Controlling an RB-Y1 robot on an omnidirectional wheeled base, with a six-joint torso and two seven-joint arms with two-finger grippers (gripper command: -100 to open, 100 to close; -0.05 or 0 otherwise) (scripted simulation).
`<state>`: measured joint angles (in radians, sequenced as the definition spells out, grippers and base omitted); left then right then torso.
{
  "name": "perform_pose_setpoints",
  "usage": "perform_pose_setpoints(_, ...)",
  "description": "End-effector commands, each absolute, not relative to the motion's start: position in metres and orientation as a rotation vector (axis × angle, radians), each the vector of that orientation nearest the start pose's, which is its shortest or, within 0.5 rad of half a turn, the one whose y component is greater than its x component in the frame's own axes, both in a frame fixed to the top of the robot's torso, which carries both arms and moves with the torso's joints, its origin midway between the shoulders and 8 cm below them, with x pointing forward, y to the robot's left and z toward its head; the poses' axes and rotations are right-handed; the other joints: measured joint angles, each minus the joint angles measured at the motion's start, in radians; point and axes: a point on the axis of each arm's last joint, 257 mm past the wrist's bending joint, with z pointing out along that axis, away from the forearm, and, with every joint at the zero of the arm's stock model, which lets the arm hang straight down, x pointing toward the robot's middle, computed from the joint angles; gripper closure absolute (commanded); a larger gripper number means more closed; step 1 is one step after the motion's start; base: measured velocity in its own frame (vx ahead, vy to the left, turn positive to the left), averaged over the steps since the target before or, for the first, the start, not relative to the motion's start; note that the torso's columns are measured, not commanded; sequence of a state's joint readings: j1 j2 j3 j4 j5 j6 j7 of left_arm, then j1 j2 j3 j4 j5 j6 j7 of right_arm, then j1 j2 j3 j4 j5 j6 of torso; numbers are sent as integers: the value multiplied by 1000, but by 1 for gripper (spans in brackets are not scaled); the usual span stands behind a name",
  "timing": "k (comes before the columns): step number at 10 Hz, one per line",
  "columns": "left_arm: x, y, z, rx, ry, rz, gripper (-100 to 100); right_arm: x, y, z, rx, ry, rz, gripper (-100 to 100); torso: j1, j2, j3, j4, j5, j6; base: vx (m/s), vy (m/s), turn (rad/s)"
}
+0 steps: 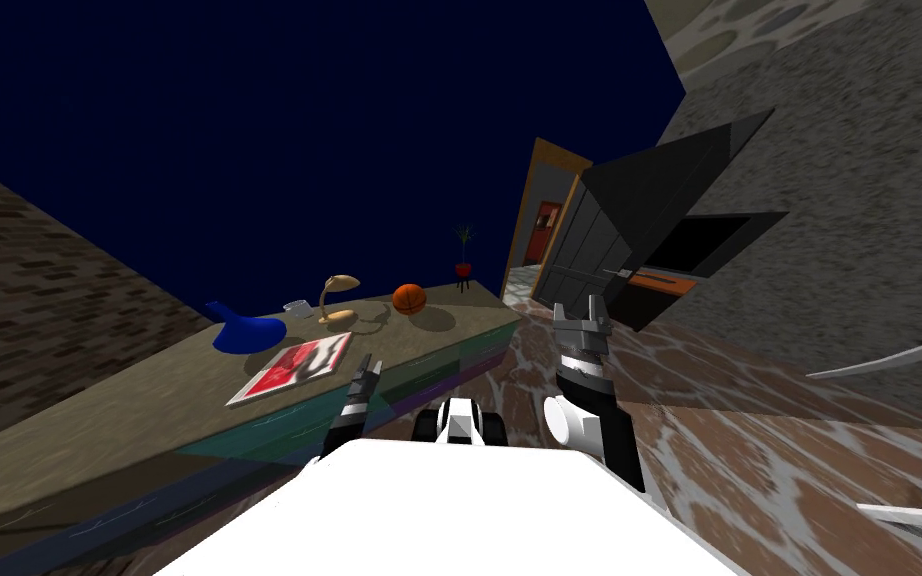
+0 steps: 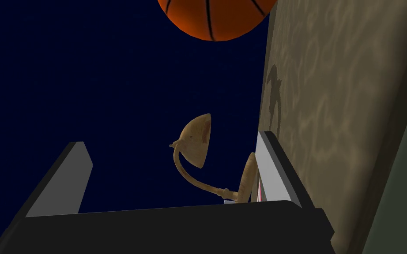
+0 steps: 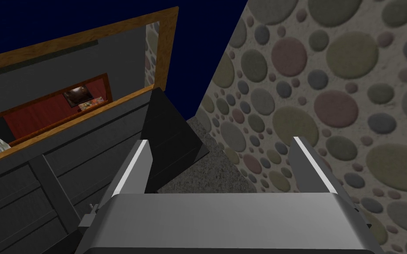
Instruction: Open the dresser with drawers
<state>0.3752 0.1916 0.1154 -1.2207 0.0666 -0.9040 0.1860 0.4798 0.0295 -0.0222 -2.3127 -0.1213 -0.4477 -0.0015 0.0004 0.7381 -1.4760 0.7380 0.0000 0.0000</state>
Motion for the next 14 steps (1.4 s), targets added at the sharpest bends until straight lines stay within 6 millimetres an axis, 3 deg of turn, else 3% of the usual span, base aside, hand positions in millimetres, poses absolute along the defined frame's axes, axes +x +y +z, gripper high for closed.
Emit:
perform_pose_setpoints(1,332,397,-332,-1160,935,-1133,-100,343,-301,35,750,510,1367,0,0,0,0,0,0,0,115,-85,37)
perform_pose_setpoints(10,303,400,-383,-1285,926,-1078,-100,343,-301,35,750,510,1367,0,1,-10,-3,-9,13,6,60,-44,21)
perform_pose_setpoints(14,286,388,-411,-1373,897,-1059,-100,343,-301,35,750,510,1367,0,1,-10,-2,-7,14,9,48,-45,14)
